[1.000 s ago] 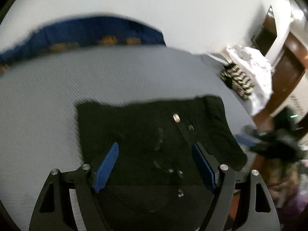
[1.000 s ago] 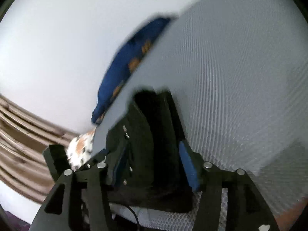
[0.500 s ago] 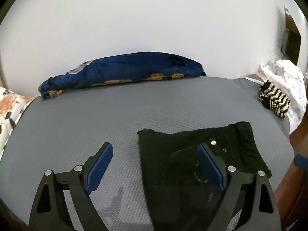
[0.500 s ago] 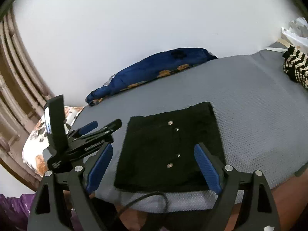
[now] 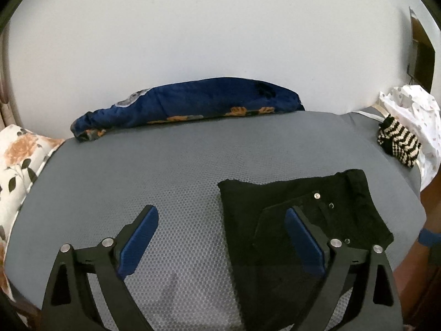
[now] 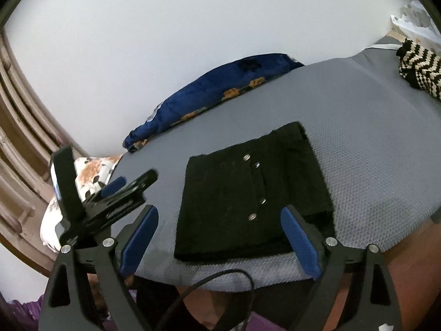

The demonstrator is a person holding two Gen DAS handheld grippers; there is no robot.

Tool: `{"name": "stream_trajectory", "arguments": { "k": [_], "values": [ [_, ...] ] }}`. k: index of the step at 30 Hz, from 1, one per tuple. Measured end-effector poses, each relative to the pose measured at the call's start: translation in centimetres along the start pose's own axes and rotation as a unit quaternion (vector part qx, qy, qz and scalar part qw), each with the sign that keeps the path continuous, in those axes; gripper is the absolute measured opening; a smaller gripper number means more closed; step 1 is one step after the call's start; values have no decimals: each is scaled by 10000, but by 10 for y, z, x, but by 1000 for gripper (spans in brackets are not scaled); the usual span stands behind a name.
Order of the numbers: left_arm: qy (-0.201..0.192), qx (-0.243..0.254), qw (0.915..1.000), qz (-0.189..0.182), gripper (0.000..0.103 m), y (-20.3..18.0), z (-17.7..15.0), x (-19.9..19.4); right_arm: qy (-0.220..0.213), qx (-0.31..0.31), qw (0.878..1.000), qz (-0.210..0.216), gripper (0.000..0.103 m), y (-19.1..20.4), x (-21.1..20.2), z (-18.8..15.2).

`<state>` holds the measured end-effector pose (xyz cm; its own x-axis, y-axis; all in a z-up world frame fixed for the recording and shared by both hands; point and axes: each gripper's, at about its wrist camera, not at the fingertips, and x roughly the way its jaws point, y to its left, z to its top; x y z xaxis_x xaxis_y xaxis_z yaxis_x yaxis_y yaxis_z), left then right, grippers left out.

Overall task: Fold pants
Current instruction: 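Grasp the edge of the black jeans bundle with the left gripper while the right gripper grasps beside it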

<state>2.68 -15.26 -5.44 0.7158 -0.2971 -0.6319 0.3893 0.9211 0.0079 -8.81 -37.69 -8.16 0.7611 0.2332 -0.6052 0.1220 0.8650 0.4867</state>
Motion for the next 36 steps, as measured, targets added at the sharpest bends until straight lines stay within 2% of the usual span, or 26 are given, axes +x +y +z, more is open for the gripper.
{"name": "stream_trajectory", "arguments": {
  "k": [2, 5, 8, 12, 15, 16, 17, 19, 22, 26, 28, 30, 34, 36],
  "values": [
    [34, 16, 10000, 12, 95, 1, -1, 1, 23, -19, 9999, -145, 89, -11, 0, 7],
    [128, 44, 9999, -20, 95, 3, -2, 6, 70, 113, 9998, -125, 89, -33, 1, 17],
    [461, -48, 9980, -422, 95, 12, -3, 19, 237, 107, 9994, -228, 89, -52, 10, 23],
    [826, -361, 9934, -713, 95, 32, -8, 37, 280, 337, 9986, -287, 89, -82, 20, 24],
    [1158, -757, 9807, -1385, 95, 53, -16, 53, 277, 611, 9974, -256, 89, -104, 26, 21],
    [1282, -971, 9716, -1736, 95, 61, -21, 61, 298, 701, 9968, -259, 89, -110, 29, 20],
    [1350, -1103, 9658, -1922, 95, 65, -24, 65, 348, 778, 9960, -257, 89, -116, 33, 19],
    [1484, -1427, 9552, -2128, 95, 73, -29, 76, 449, 914, 9946, -202, 89, -126, 42, 16],
    [1595, -1628, 9465, -2285, 95, 76, -35, 89, 608, 1154, 9915, 21, 89, -141, 56, 16],
    [1900, -1360, 9417, -2419, 95, 62, -38, 104, 738, 1382, 9872, 310, 89, -157, 75, 24],
    [2143, -1192, 9364, -2509, 95, 52, -42, 115, 860, 1444, 9846, 481, 89, -162, 85, 28],
    [2098, -1051, 9382, -2546, 95, 46, -40, 116, 1046, 1481, 9816, 592, 89, -166, 95, 30],
    [2230, -1097, 9208, -3006, 95, 34, -37, 125, 1244, 1336, 9796, 836, 87, -166, 106, 35],
    [2240, -979, 9211, -3030, 95, 30, -33, 126, 1367, 1117, 9804, 877, 85, -163, 113, 39]
  ]
}}
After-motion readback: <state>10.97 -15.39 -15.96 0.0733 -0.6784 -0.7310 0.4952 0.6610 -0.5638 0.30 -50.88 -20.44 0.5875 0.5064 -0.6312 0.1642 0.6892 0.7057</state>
